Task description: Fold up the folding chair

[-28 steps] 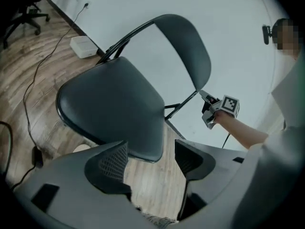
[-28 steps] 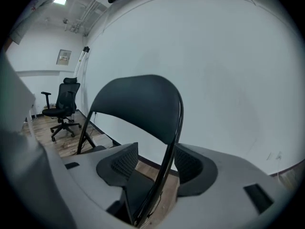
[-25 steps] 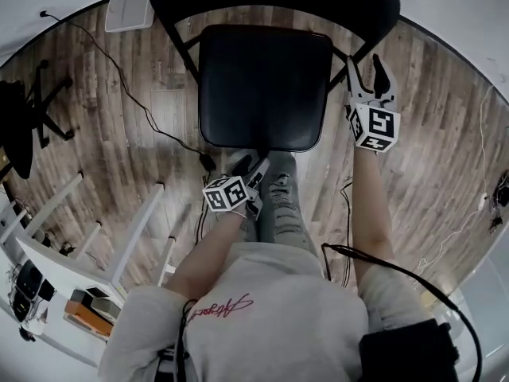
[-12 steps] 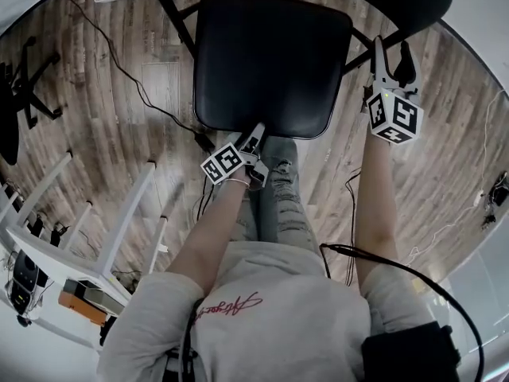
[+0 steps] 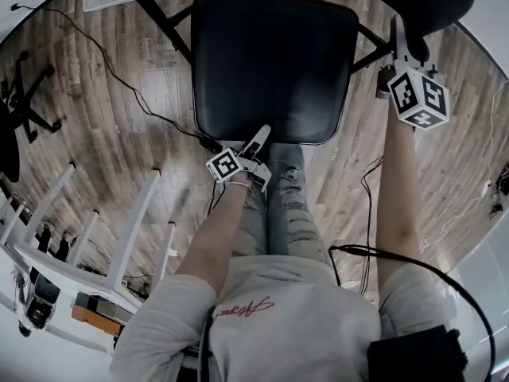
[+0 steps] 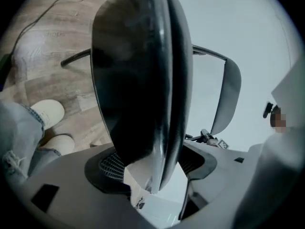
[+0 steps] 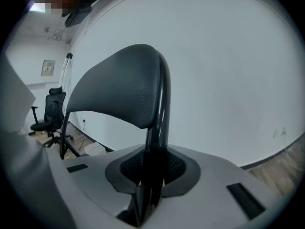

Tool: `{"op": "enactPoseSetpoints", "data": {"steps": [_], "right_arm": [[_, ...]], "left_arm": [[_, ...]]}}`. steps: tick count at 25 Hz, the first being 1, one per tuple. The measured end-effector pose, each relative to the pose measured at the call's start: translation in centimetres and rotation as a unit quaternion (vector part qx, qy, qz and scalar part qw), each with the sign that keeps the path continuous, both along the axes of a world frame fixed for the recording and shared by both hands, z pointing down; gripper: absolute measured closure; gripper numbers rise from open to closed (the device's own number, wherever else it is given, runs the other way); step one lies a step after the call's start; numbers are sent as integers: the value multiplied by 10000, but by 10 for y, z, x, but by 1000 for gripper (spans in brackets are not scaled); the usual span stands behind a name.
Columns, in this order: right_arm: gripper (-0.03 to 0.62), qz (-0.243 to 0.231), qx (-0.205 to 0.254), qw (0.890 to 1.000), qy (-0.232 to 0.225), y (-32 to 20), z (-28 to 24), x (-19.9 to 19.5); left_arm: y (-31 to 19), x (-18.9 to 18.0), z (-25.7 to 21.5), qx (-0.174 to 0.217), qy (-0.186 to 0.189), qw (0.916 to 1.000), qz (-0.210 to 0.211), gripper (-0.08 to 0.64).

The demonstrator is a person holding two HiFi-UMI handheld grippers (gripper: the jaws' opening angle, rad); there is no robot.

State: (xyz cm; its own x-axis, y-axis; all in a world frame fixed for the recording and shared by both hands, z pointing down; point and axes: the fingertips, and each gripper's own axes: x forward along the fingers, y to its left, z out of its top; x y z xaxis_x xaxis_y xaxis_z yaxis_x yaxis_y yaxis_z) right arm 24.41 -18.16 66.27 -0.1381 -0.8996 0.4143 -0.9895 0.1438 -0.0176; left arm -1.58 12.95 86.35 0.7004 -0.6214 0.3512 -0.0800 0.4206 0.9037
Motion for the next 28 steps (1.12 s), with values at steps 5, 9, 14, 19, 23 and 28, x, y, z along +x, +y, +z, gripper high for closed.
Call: {"op": "enactPoseSetpoints", "data": {"steps": [5,9,14,19,23,28], "right_arm": [[541,258,-71,9987,-423,-11,-9,6],[541,112,-46,9989,-448,-24,-14,8],[541,153,66,9985,-527,-41,-19,6],[541,170,217,9984,-503,-68,-34,7],[540,55,105,9984,-547,-101,-41,7],[540,89,-122,9983,-562,-158,-47,18]], "left_arm": [[-7,16,-10,-569,571,9965,208,213],[-26,23,-22,-866,856,9922,274,213],[-53,11,-35,-923,592,9924,564,215],[-86,14,-68,-1425,367,9874,581,216],[-124,15,-102,-1710,148,9836,546,223],[-188,27,-150,-2003,41,9781,568,252]]}}
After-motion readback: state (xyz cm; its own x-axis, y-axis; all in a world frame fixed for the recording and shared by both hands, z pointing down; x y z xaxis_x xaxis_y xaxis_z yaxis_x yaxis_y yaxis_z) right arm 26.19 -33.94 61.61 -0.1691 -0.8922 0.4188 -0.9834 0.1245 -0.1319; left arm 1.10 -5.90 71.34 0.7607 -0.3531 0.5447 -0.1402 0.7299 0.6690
